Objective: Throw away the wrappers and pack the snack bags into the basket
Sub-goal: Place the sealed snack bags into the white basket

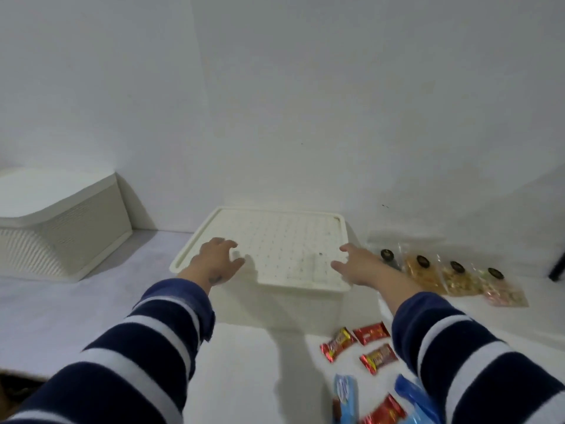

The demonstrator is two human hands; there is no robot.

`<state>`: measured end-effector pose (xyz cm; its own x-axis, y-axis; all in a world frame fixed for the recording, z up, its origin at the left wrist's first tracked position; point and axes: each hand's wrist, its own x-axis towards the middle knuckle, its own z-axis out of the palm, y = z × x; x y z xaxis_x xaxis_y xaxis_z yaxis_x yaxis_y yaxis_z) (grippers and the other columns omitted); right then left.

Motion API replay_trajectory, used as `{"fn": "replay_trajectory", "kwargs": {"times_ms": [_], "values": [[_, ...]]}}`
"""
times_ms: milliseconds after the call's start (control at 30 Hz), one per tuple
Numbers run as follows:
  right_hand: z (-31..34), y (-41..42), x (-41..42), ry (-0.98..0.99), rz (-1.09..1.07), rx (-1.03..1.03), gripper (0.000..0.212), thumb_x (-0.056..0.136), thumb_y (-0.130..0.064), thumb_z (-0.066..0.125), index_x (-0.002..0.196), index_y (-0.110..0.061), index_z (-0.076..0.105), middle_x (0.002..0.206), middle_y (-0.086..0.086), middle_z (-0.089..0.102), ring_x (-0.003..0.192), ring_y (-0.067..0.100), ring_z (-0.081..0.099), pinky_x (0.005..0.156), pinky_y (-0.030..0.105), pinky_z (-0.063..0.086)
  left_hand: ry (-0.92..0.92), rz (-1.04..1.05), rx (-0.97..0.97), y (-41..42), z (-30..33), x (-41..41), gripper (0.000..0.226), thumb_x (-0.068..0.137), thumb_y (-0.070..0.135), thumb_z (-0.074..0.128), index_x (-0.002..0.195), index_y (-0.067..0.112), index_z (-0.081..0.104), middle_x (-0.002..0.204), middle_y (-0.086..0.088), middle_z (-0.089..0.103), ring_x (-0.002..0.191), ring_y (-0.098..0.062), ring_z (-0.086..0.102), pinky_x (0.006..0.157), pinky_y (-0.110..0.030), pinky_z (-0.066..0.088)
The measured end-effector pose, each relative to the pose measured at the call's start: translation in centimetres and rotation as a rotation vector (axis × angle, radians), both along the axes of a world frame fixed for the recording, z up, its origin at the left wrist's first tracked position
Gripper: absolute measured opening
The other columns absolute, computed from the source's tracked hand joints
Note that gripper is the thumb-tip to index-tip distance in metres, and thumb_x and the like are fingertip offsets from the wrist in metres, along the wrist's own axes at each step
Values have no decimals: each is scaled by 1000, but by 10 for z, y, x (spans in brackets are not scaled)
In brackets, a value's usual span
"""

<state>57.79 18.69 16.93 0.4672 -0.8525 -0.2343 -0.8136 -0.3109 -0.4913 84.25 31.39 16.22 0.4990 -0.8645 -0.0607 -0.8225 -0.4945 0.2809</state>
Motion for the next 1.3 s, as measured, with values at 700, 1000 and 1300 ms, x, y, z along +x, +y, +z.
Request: {"fn": "replay_trajectory", "kwargs": {"times_ms": [700, 1000, 1300], "values": [[-23, -85, 72, 42, -323, -195, 78, 83, -64, 48, 144, -18, 28, 136, 9, 40, 126, 32, 26, 93, 43, 42, 91, 310, -135, -98, -31, 115, 92, 62, 84, 51, 141, 39, 35, 142, -15, 32, 127, -36, 37, 100, -49, 38], [38, 12, 66, 48, -421, -247, 79, 82, -61, 53, 145, -20, 26, 138, 9, 38, 129, 32, 24, 89, 43, 40, 80, 257, -276, -11, 15, 103, 95, 64, 85, 48, 143, 37, 30, 142, -17, 27, 128, -37, 35, 99, -49, 40], [-17, 185, 57, 54, -502, -140, 83, 78, -57, 62, 143, -21, 26, 142, 10, 33, 130, 33, 24, 95, 48, 37, 106, 175, -242, 166, -35, 91, 87, 70, 75, 55, 143, 34, 30, 143, -17, 27, 132, -37, 28, 100, -50, 38]]}}
